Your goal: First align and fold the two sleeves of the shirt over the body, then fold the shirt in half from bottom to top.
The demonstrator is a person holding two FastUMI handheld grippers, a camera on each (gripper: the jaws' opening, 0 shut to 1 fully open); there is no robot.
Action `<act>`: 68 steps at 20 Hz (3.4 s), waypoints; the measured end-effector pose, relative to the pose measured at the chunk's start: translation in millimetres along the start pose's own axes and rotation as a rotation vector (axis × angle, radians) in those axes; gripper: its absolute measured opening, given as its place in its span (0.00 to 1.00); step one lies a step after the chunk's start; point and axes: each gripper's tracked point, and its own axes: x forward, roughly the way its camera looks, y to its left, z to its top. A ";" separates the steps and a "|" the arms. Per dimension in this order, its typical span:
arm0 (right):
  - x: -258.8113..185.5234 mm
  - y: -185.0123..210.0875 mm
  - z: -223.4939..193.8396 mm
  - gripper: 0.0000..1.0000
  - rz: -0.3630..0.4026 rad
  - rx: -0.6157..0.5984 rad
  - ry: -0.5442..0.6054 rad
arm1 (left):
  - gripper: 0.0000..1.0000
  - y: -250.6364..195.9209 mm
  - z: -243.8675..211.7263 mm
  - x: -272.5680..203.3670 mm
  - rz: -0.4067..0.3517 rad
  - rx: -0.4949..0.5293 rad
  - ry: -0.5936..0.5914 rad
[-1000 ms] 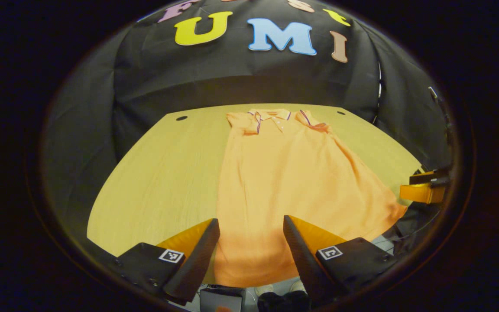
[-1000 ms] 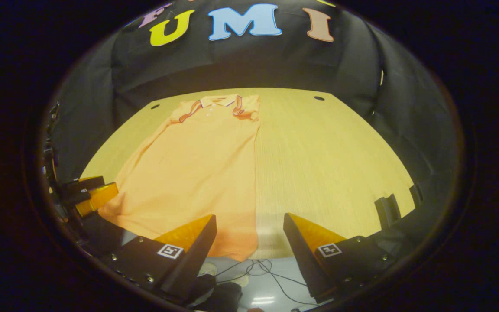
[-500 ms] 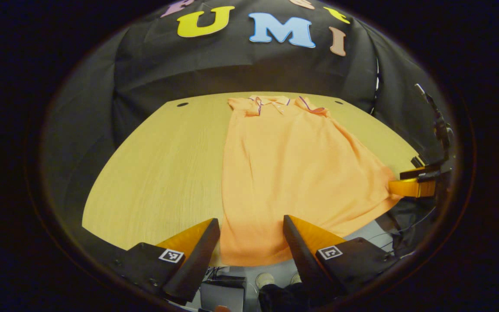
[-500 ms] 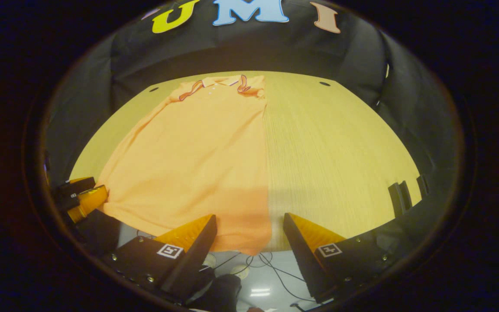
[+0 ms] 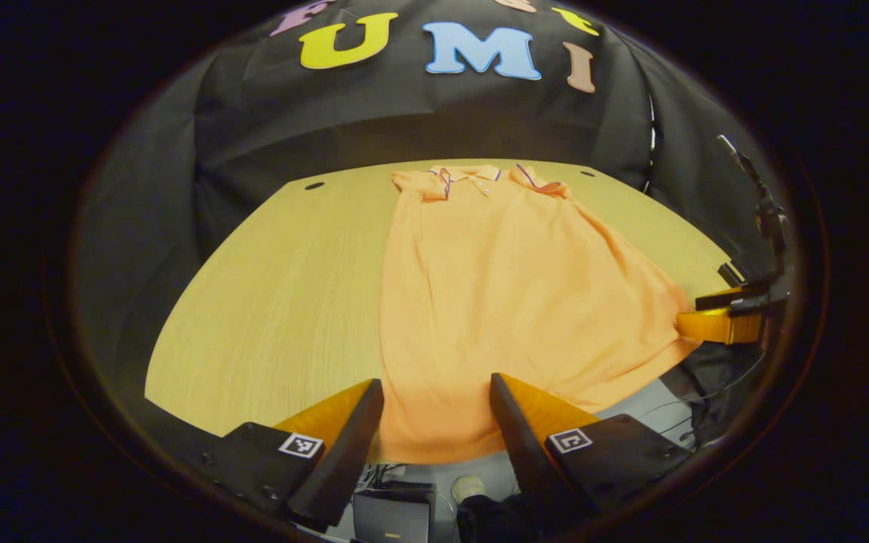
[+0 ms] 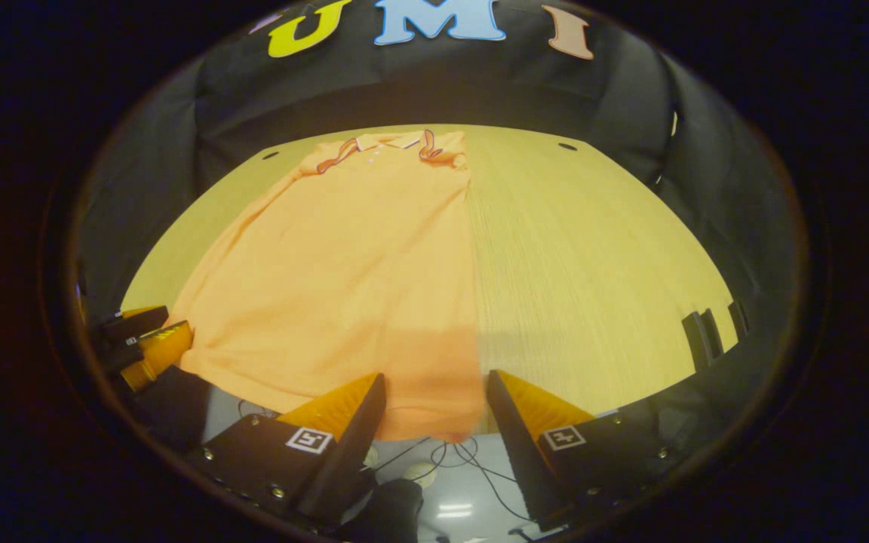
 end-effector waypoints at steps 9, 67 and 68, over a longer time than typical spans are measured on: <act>-2.1 0.2 5.1 0.27 0.057 0.078 0.011 | 0.12 -23.4 0.1 1.3 0.009 0.018 0.003; 219.9 -41.6 459.5 0.00 -0.062 0.052 -0.259 | 0.06 34.5 453.6 338.9 -0.020 -0.022 -0.339; 226.7 -43.4 461.1 0.00 -0.068 0.048 -0.259 | 0.06 36.2 452.9 343.9 -0.016 -0.020 -0.339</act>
